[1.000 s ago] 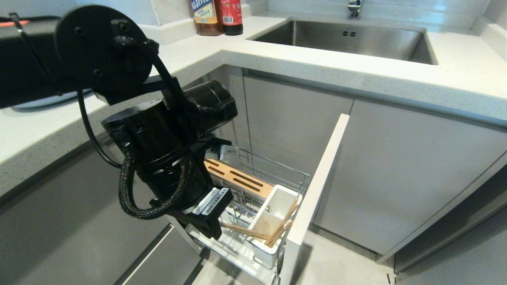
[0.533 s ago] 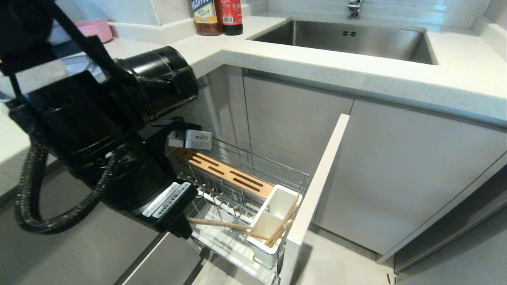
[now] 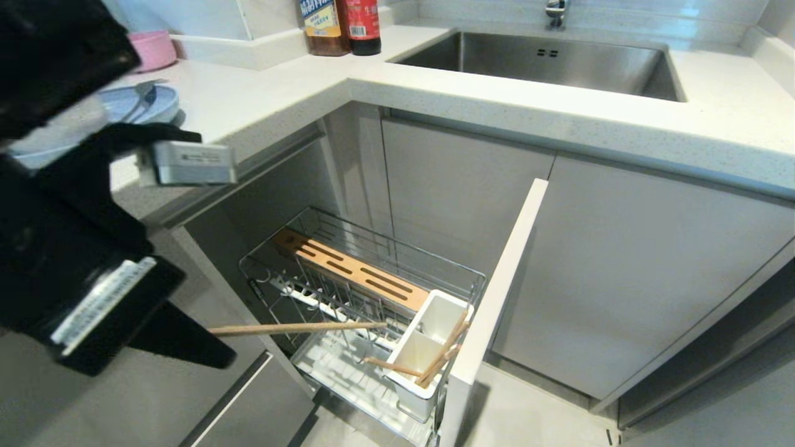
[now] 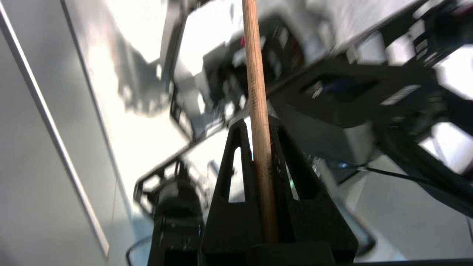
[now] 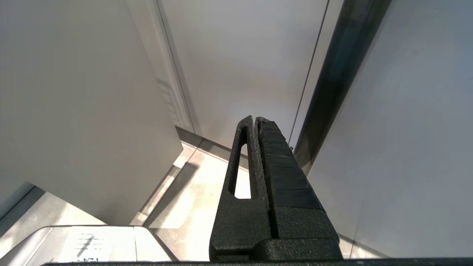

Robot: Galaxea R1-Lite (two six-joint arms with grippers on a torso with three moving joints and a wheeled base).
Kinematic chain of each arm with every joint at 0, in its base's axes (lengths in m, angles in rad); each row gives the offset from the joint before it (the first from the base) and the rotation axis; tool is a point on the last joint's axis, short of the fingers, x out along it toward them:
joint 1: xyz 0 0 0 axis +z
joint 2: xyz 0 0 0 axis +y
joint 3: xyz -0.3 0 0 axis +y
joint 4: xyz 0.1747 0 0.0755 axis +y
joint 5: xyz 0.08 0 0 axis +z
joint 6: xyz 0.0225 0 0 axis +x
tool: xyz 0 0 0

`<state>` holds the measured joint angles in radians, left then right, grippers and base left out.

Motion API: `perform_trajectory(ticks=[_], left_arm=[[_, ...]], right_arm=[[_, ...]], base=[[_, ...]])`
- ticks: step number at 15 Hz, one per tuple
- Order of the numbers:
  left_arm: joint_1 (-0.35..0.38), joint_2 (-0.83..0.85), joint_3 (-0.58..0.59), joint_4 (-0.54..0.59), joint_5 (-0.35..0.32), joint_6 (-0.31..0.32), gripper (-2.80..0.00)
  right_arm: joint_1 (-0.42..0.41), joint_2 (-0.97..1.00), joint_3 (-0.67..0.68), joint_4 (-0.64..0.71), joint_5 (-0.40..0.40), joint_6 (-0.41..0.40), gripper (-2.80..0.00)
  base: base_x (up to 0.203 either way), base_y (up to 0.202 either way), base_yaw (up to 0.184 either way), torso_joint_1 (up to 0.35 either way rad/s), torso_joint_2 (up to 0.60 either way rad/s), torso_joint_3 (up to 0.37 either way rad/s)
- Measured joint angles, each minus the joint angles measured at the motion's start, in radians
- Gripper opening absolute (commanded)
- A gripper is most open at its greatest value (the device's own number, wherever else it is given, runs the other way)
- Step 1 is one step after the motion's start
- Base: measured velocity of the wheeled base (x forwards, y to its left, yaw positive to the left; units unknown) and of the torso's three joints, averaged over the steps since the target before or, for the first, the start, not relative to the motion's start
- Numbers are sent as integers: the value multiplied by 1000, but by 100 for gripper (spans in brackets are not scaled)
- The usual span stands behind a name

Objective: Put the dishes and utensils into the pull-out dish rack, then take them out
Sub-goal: Take the chopsticks out of the cupboard

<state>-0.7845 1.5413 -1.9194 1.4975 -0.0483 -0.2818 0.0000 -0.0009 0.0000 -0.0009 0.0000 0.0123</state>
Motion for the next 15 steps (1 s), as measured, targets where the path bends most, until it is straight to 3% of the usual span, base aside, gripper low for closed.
perform_trajectory(ticks=[4,8,11,15], left_arm=[[9,-152,0,-153,63,-2,-280],[89,-268,1,-377,155,0,-280],[223,-316,2,-507,171,4,-280],[494,-332,2,-678,175,4,-280]], right_arm=[[0,0,0,0,0,0,-280],[0,0,0,0,0,0,-280],[0,0,0,0,0,0,-280],[0,0,0,0,0,0,-280]], base=[[0,0,0,0,0,0],[0,0,0,0,0,0],[0,0,0,0,0,0],[0,0,0,0,0,0]])
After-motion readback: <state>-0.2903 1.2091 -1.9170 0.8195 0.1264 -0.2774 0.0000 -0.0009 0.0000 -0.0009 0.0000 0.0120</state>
